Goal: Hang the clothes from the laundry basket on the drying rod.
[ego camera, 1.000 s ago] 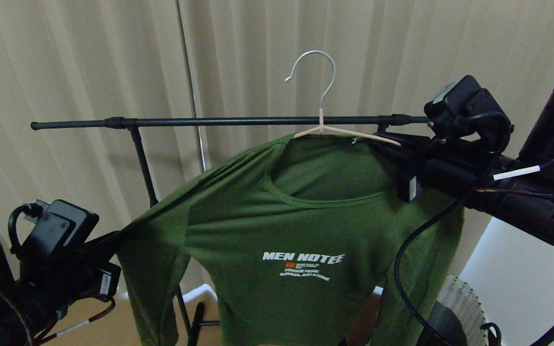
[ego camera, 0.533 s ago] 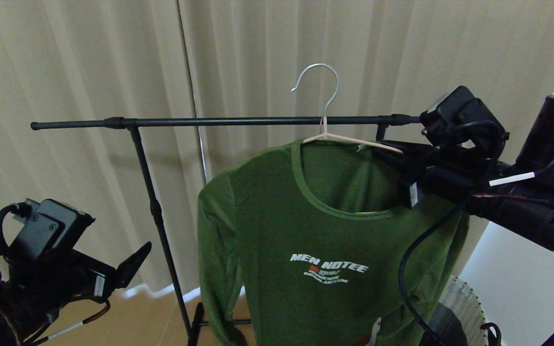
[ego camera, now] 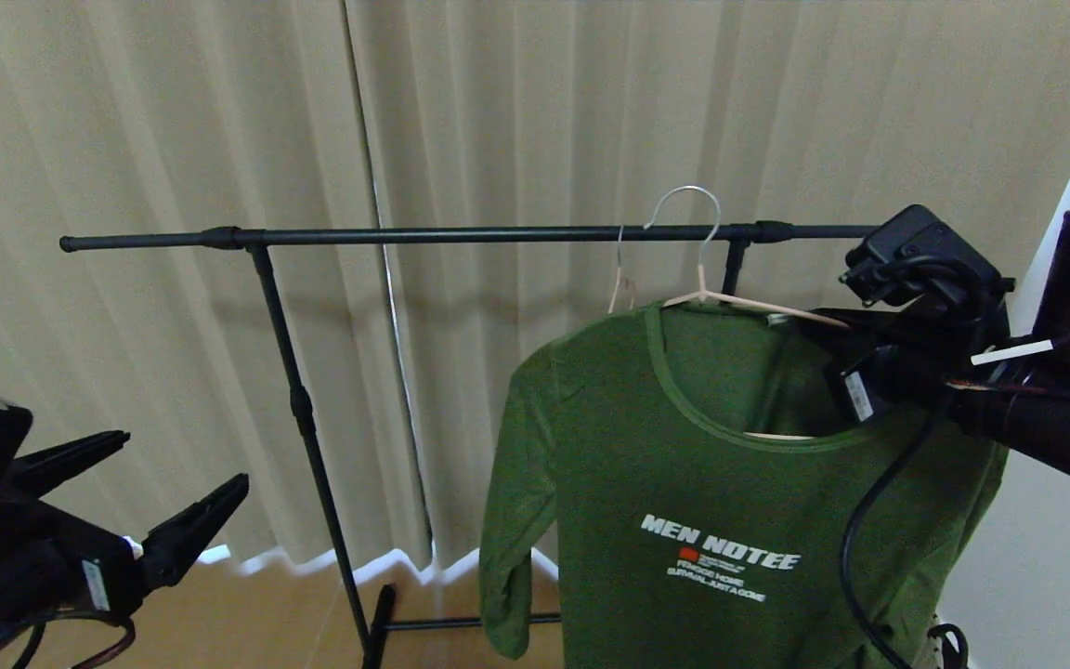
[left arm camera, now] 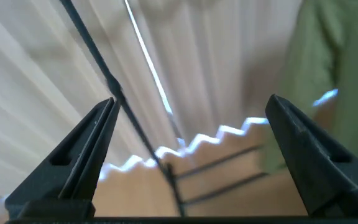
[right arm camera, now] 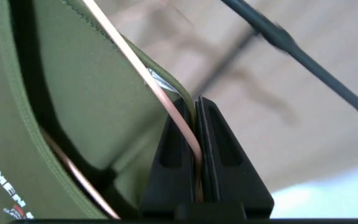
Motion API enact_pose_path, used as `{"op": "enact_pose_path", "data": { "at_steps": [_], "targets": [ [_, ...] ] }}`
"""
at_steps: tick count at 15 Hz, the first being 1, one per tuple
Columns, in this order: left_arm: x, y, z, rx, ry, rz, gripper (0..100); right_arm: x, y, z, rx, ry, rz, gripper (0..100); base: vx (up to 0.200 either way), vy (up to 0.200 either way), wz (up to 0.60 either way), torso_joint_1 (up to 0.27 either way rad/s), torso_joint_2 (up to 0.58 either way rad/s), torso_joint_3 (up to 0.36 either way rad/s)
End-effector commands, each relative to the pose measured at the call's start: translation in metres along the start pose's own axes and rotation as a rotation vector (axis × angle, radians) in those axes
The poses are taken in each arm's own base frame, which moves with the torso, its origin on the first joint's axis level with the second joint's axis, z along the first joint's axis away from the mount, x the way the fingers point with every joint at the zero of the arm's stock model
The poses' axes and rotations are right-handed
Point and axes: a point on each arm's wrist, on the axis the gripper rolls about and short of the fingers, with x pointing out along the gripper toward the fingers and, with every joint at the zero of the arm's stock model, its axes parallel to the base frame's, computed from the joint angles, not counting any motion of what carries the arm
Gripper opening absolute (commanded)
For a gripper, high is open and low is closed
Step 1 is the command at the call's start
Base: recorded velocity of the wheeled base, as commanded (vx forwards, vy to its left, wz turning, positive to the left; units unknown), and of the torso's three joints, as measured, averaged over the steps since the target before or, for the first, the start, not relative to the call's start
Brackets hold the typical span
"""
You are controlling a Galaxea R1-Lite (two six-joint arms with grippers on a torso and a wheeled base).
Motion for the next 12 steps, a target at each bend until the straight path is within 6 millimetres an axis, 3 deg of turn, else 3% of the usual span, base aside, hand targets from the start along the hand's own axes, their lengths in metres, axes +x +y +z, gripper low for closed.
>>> {"op": "enact_pose_path", "data": {
  "at_steps": [1, 4, 10, 12],
  "targets": [
    [-0.019, 0.001, 0.01, -0.009, -0.106, -0.021, 100, -0.003, -0.014, -0.009, 0.011, 0.043, -0.067, 0, 0.0, 0.0, 0.0, 0.0, 0.0, 0.0],
    [-0.019, 0.001, 0.012, -0.016, -0.124, -0.08, 100, -0.001, -0.023, -0.014, 0.02, 0.064, -0.102, 0, 0.0, 0.0, 0.0, 0.0, 0.0, 0.0],
    [-0.011, 0.004, 0.01, -0.023, -0.085, -0.057, 100, 0.0, -0.023, -0.017, 0.02, 0.075, -0.101, 0, 0.0, 0.0, 0.0, 0.0, 0.0, 0.0],
    [-0.008, 0.006, 0.009, -0.024, -0.07, -0.045, 100, -0.001, -0.023, -0.017, 0.021, 0.074, -0.101, 0, 0.0, 0.2, 0.0, 0.002, 0.0, 0.007]
  ]
}}
